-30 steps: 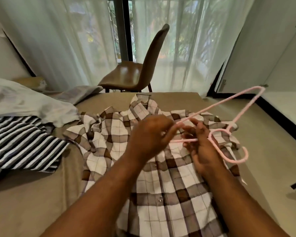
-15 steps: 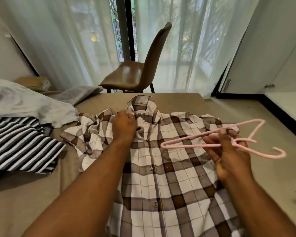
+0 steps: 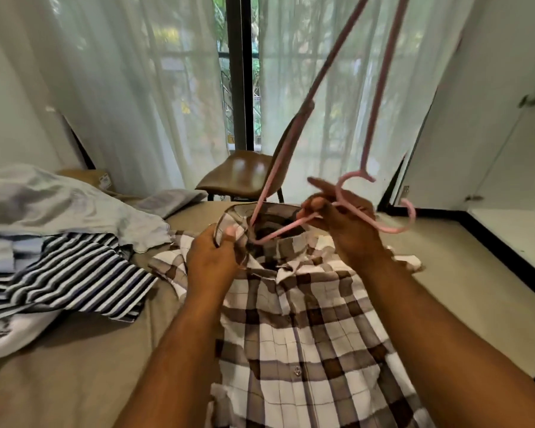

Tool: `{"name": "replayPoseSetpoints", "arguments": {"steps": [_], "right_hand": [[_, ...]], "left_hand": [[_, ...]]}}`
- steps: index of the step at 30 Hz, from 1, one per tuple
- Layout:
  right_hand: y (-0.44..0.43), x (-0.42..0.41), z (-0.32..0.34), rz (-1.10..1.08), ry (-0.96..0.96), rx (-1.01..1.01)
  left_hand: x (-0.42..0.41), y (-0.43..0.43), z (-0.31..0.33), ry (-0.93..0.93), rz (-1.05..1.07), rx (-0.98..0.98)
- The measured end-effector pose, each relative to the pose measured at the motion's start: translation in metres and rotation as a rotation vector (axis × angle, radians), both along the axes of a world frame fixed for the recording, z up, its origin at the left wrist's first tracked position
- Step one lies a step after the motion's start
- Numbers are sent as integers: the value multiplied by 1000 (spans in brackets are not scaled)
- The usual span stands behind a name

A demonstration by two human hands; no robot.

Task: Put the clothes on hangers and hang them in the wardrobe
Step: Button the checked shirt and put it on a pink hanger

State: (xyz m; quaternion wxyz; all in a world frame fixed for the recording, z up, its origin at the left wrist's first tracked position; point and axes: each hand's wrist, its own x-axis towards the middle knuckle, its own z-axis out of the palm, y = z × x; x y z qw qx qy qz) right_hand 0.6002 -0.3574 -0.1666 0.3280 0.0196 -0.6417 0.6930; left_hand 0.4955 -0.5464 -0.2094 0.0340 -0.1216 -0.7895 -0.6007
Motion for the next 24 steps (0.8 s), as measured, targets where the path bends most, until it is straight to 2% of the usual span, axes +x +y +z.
{"name": "replayPoseSetpoints", "arguments": {"steps": [3, 8, 10, 12, 18, 21, 24], "right_hand": [[-5, -12, -13, 108, -145, 120], [5, -14, -11, 233, -486, 607], [10, -13, -1, 204, -545, 594], [14, -15, 3, 146, -506, 579], [0, -32, 10, -5, -327, 433], [-3, -38, 11, -77, -361, 526], [1, -36, 11, -146, -474, 491]], "left_hand": [[-4, -8, 5, -101, -12, 150], [-8, -13, 7, -107, 68, 199], [-15, -15, 3, -87, 102, 134], [-23, -18, 0, -67, 115, 63], [-31, -17, 2, -17, 95, 123], [-30, -20, 11, 31, 132, 150], [-29, -23, 16, 37, 161, 220]]}}
